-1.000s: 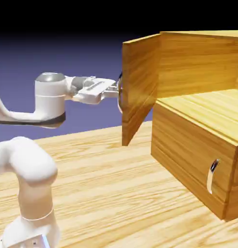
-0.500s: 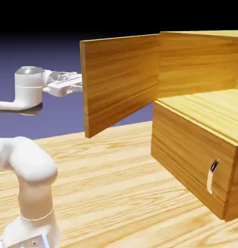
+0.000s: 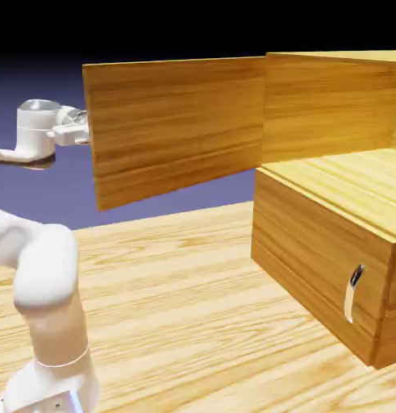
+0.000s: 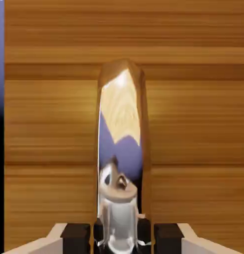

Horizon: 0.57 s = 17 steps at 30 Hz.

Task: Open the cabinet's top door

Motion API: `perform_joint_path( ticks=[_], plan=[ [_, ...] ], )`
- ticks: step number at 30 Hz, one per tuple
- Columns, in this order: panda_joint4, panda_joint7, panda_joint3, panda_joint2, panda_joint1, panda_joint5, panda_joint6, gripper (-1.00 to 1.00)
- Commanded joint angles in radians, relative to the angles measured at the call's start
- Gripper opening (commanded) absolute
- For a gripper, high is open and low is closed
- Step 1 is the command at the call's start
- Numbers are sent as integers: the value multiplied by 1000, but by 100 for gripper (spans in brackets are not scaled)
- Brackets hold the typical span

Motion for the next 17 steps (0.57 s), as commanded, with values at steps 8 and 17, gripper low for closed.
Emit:
perform_joint_path(
  ticks=[8, 17],
  plan=[
    [289, -70, 166, -66, -277, 66, -165, -100],
    [616, -178, 269, -168, -543, 98, -341, -100]
  ],
)
